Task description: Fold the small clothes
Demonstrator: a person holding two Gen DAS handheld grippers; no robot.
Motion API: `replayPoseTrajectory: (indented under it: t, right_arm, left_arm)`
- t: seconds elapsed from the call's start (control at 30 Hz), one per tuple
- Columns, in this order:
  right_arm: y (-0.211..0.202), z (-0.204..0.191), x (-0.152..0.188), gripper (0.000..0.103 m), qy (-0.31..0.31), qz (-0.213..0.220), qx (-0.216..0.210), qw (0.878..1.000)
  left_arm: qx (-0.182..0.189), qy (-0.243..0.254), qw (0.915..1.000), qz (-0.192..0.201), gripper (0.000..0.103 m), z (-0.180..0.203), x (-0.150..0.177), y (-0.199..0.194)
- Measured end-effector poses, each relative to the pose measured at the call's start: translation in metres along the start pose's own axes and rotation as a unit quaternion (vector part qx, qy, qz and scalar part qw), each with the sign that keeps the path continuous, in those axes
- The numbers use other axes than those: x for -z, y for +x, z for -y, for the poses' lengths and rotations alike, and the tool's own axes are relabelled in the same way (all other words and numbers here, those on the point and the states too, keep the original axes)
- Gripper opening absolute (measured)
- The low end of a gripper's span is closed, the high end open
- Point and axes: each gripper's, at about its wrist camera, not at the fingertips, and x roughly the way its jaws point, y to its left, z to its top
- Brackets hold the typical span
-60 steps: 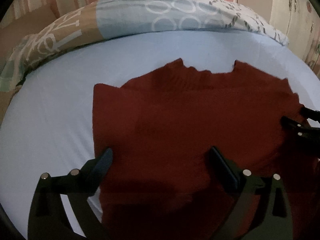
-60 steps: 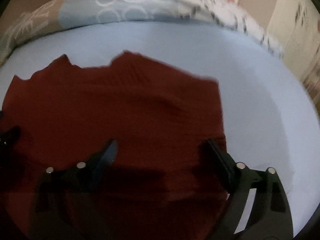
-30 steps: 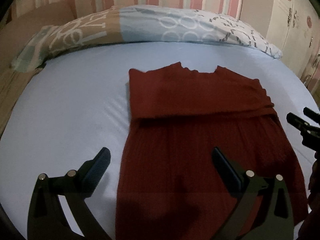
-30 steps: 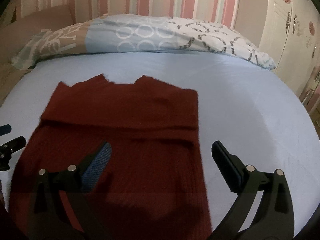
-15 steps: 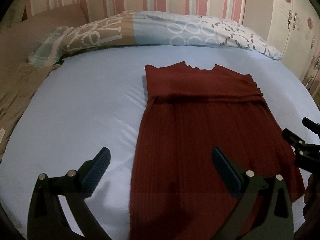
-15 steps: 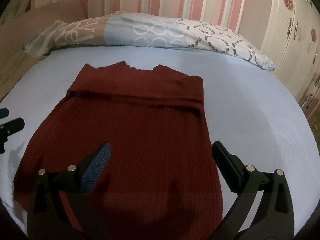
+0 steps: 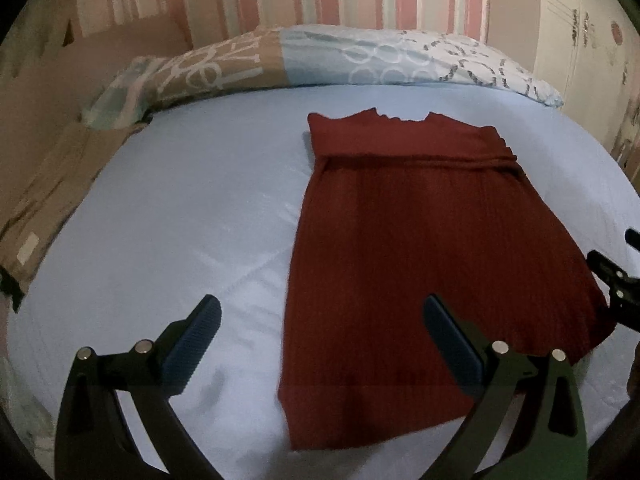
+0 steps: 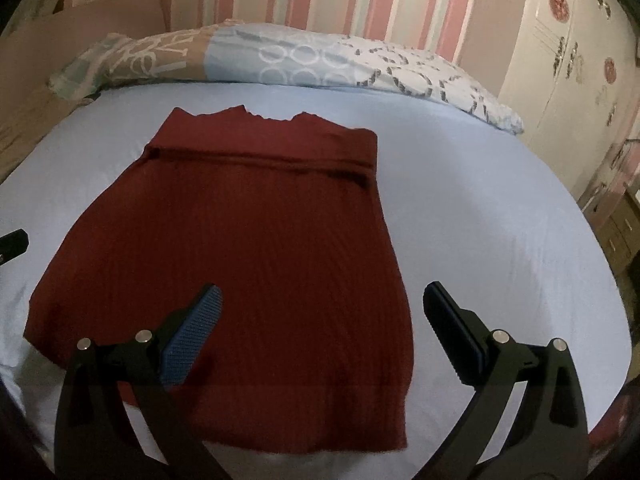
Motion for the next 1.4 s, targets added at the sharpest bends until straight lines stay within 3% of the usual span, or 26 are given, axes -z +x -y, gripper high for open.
replayPoseTrajectory:
  t: [0.23, 0.4, 0.63, 0.73, 0.87, 1.0, 1.13, 1.27, 1.3, 1.33, 1.37, 1.4]
  right_arm:
    - [-0.003, 0.003, 0.022, 0.099, 0.007, -0.003, -0.007, 1.0]
    - [0.011, 0.005, 0.04, 0.1, 0.015, -0.044, -0.024, 0.999]
    - [0.002, 0.008, 0.05, 0.1, 0.021, -0.03, -0.008, 0.999]
    - [-0.001, 0.007, 0.052, 0.1, 0.018, -0.026, -0.006, 0.999]
    - [-0.006, 0.002, 0.052, 0.1, 0.0, -0.015, -0.002, 1.0]
    - [-0.01, -0.003, 0.051, 0.1, -0.014, -0.008, 0.008, 1.0]
    - [-0.007, -0.006, 0.052, 0.1, -0.023, -0.009, 0.01, 1.0]
    - [-0.007, -0.008, 0.053, 0.1, -0.029, -0.011, 0.009, 0.999]
    - [-0.007, -0.007, 0.052, 0.1, -0.029, -0.011, 0.01, 0.999]
    - [-0.007, -0.006, 0.052, 0.1, -0.028, -0.011, 0.01, 0.999]
    - [-0.006, -0.005, 0.052, 0.1, -0.025, -0.012, 0.011, 1.0]
    - [-0.006, -0.003, 0.052, 0.1, -0.023, -0.014, 0.011, 1.0]
  left_arm:
    - [0.011, -0.015, 0.9998, -0.005, 0.101, -0.005, 0.024, -0.002]
    - [0.041, -0.03, 0.9984, -0.028, 0.101, -0.015, 0.047, 0.003]
    - [0.039, -0.01, 0.9981, -0.048, 0.101, -0.02, 0.076, 0.015]
    - [0.017, 0.006, 0.9985, -0.052, 0.101, -0.018, 0.086, 0.025]
    - [0.046, -0.029, 0.9956, -0.077, 0.101, -0.031, 0.093, 0.041]
    - [0.049, -0.045, 0.9952, -0.072, 0.101, -0.043, 0.092, 0.041]
    - [0.085, -0.07, 0.9904, -0.083, 0.101, -0.048, 0.091, 0.046]
    - [0.106, -0.054, 0.9894, -0.084, 0.101, -0.031, 0.086, 0.046]
    - [0.112, -0.049, 0.989, -0.083, 0.096, -0.027, 0.085, 0.045]
    - [0.117, -0.046, 0.9884, -0.085, 0.081, -0.023, 0.084, 0.045]
    - [0.12, -0.042, 0.9877, -0.091, 0.074, -0.02, 0.084, 0.046]
    - [0.123, -0.041, 0.9868, -0.098, 0.054, -0.017, 0.084, 0.049]
